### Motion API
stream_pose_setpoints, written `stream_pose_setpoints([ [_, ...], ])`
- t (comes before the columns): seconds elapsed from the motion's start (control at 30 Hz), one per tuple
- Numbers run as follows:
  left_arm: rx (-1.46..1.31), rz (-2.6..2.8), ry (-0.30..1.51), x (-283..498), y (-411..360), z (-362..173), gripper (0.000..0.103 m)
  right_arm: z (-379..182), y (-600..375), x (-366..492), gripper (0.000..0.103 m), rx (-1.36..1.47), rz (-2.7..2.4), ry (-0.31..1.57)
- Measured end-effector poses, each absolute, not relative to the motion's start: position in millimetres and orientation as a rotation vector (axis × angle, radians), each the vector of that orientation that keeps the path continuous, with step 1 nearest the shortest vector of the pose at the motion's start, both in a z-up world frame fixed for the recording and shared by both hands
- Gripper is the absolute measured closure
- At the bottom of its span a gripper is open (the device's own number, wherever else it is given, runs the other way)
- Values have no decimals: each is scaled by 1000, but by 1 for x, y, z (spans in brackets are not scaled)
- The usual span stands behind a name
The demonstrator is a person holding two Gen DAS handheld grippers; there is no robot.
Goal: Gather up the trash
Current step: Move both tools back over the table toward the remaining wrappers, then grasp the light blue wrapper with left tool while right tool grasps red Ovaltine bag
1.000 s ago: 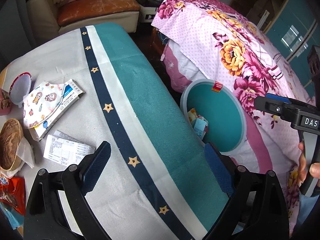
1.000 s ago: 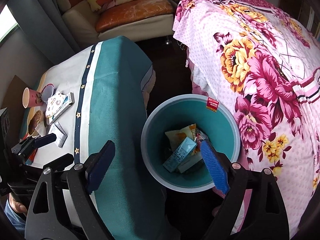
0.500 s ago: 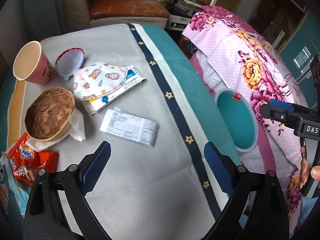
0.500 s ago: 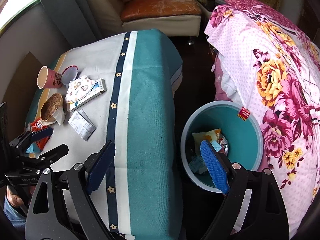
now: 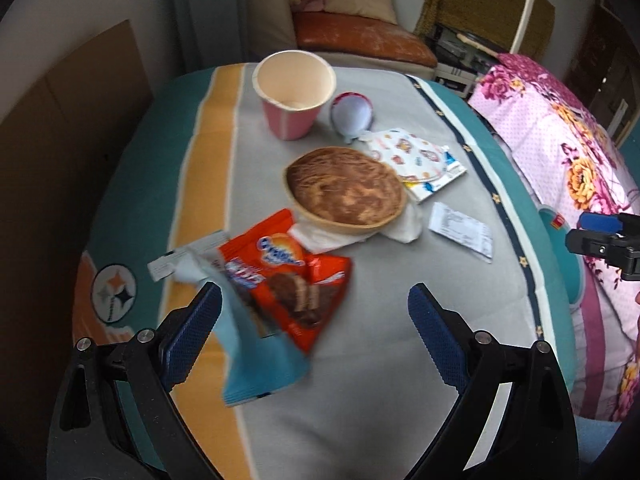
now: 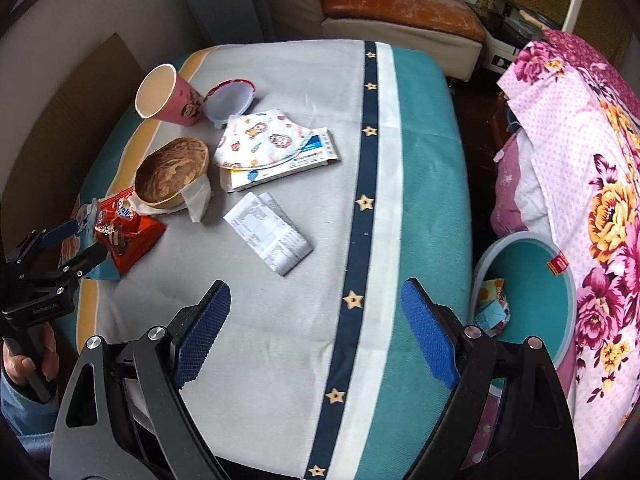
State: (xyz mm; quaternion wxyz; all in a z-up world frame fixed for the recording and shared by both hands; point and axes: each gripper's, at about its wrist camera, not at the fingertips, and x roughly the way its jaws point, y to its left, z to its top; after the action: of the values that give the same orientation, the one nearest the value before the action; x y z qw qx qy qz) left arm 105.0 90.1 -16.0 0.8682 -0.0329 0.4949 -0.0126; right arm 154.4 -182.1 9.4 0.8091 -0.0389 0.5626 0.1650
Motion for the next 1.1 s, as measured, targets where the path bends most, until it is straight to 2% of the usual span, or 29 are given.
stream_pose_setpoints([
  [0.43,-181,53,1129,97,155,-62,9,3,-97,151,20,-150,476,1236],
  [0.87,-217,54,1119,73,197,-66,8,-19,6,157,20,-154,676,1270],
  [0.93,-224,51,1120,69,204,-67,8,-22,22,157,22,-171,716,1272],
  [1.0,-235,47,1117,67,210,-66,8,-25,35,158,31,-185,752,1283],
  [1.1,-247,57,1117,65,218,-67,8,-34,50,164,36,-195,776,1308],
])
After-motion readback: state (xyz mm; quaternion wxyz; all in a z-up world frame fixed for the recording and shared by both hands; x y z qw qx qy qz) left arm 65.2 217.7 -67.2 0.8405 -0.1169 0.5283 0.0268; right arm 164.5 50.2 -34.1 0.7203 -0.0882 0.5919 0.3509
